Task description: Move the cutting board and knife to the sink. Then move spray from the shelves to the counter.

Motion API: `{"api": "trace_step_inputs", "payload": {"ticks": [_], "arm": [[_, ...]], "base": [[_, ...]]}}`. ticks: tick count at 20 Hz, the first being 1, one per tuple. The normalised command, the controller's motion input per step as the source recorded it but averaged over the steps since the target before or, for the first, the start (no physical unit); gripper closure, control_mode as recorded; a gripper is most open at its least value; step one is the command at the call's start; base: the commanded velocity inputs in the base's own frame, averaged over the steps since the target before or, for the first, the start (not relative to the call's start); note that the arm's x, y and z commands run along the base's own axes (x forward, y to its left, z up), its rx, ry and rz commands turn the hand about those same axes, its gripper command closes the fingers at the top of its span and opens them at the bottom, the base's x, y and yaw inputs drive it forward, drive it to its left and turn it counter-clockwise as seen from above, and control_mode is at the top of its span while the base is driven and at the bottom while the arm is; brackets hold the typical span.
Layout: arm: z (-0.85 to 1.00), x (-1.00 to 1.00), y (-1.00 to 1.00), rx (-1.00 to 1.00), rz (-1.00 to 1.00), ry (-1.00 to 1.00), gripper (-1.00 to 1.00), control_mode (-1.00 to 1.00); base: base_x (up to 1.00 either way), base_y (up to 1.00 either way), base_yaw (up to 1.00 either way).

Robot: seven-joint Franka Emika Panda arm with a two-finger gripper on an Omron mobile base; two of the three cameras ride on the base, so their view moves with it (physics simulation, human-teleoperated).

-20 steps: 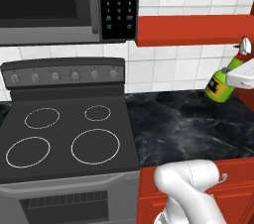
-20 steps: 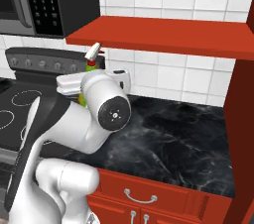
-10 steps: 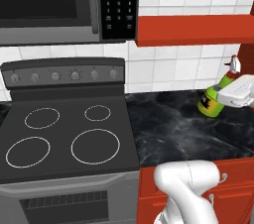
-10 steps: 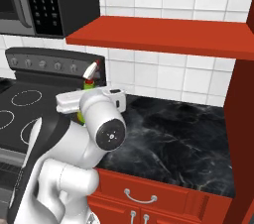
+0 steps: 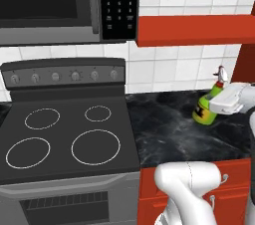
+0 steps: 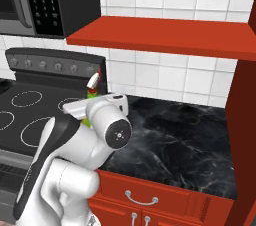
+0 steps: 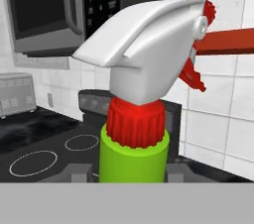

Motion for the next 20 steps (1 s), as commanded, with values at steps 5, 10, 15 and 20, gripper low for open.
{"api": "trace_step_inputs", "payload": {"ticks": [5,10,15,20], "arm": [[-0.51,0.4,0.16,-0.02,0.0,0.0,1.0,-1.0],[-0.48,0.45,0.16,0.0,0.0,0.0,1.0,-1.0],[-0.5,0.47,0.12,0.0,0.0,0.0,1.0,-1.0],[-0.49,0.48,0.08,0.0,0.03,0.0,1.0,-1.0]], "base": [[0.0,0.0,0.0],[0.0,0.0,0.0],[0.0,0.0,0.0],[0.0,0.0,0.0]]}}
